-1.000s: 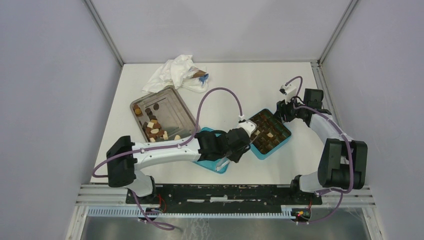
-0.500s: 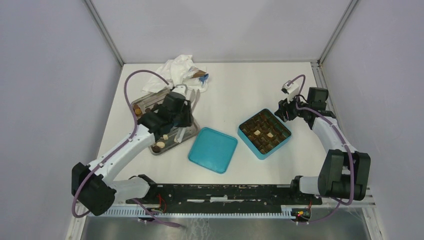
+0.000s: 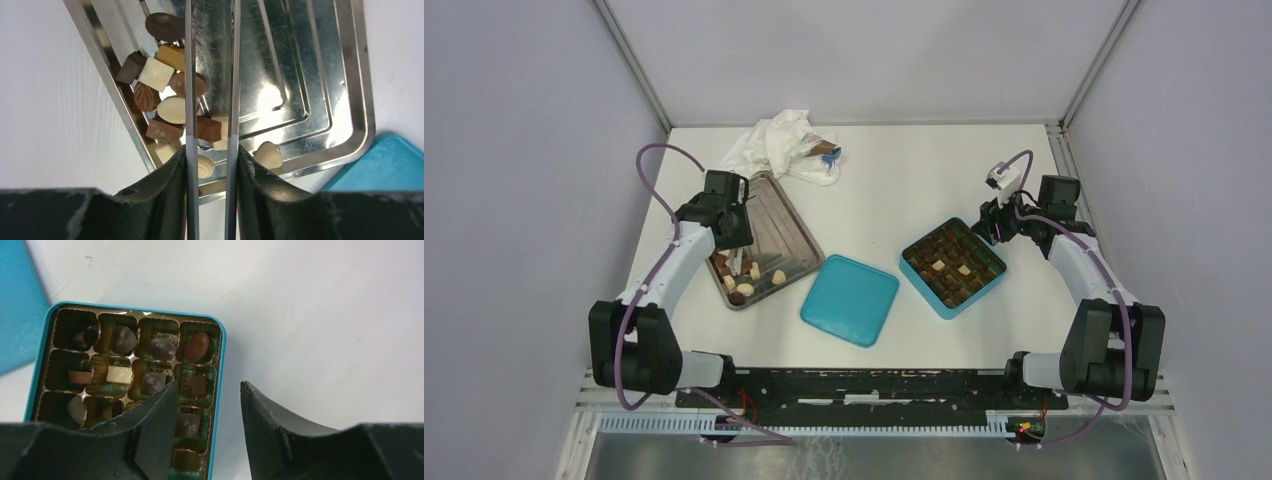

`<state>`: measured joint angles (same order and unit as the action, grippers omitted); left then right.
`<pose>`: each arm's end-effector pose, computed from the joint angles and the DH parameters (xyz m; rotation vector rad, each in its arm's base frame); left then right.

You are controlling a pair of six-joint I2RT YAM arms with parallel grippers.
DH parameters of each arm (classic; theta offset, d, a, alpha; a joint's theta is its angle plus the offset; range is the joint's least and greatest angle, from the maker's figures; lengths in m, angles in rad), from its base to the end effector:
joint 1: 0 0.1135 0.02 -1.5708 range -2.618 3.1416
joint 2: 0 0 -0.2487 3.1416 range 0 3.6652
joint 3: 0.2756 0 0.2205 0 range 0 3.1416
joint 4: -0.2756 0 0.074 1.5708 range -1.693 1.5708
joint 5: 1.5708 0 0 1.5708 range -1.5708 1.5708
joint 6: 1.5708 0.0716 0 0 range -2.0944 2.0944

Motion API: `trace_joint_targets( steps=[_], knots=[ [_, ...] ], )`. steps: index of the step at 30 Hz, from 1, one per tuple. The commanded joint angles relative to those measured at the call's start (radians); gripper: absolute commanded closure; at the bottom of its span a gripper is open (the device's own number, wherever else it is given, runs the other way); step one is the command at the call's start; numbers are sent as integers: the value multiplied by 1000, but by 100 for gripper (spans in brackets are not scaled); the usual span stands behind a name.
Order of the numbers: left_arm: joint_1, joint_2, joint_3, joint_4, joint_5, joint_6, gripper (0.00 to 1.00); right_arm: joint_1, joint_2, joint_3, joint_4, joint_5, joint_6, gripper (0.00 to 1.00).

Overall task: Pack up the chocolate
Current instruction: Pick up the fake chocolate from the plate.

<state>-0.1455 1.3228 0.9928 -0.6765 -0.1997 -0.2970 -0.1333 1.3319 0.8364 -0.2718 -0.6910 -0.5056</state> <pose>0.2556 -0.0231 0.2208 -0.2666 2.5350 0.0869 0.2730 0.0094 0.2174 -0.7190 2.0462 0.4466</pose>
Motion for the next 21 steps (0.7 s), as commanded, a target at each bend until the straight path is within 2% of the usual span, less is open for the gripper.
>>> trace_joint_targets(
  steps=[1,21],
  knots=[
    [59,51,75,17,32,78,58,-3,-11,3,1,-31,-20,46],
    [80,176,168,-35,-3,103,53,-3,10,5,-6,-48,-20,45]
  ],
)
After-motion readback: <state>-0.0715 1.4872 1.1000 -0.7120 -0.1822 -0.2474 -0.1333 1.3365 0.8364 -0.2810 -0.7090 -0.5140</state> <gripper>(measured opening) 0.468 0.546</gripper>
